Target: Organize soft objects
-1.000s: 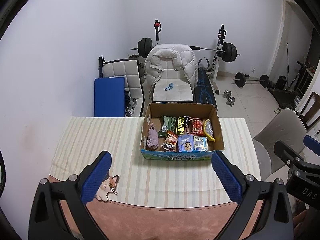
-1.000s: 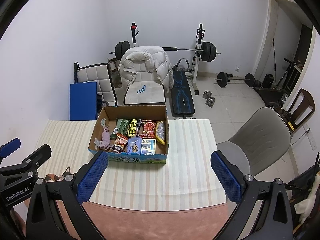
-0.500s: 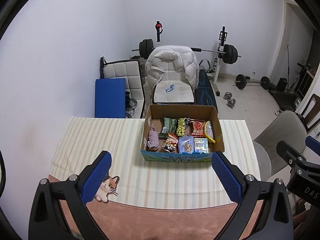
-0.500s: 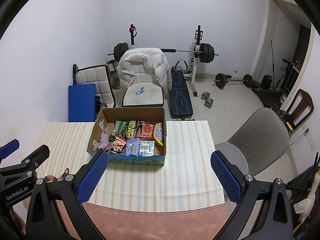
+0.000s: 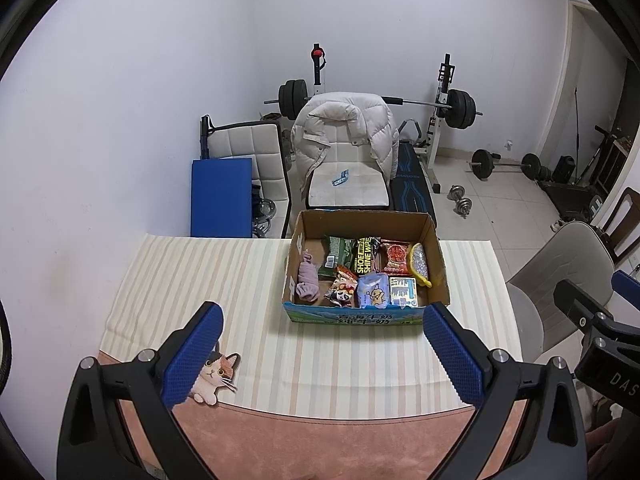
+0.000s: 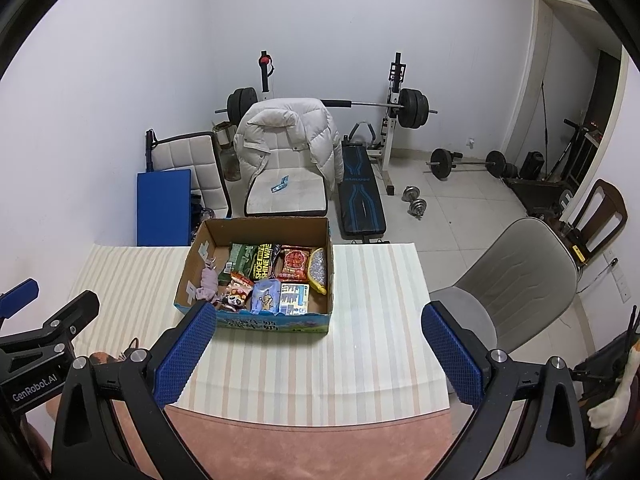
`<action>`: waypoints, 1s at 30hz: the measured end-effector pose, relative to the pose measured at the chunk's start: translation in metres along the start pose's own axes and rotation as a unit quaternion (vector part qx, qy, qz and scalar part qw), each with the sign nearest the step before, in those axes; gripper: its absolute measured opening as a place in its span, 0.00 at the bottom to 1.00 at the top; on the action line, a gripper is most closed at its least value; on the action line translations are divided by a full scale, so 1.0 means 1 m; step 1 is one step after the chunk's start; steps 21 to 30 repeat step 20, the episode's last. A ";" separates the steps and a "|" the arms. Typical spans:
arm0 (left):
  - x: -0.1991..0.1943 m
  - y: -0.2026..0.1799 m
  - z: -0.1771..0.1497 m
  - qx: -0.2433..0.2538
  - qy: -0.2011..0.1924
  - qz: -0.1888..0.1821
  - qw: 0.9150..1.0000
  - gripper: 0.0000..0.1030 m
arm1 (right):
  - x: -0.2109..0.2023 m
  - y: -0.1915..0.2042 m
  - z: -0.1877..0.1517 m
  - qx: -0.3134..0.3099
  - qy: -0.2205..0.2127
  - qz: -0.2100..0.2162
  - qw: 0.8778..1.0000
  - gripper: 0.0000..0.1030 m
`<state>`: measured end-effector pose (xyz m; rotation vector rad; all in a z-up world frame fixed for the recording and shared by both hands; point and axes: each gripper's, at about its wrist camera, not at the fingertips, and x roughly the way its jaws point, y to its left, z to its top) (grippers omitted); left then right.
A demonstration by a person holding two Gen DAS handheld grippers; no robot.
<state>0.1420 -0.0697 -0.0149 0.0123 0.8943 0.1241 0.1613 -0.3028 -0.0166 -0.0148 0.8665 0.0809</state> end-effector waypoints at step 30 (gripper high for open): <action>-0.002 0.002 0.005 -0.005 -0.005 0.003 1.000 1.00 | -0.001 0.001 0.002 -0.002 -0.002 -0.001 1.000 1.00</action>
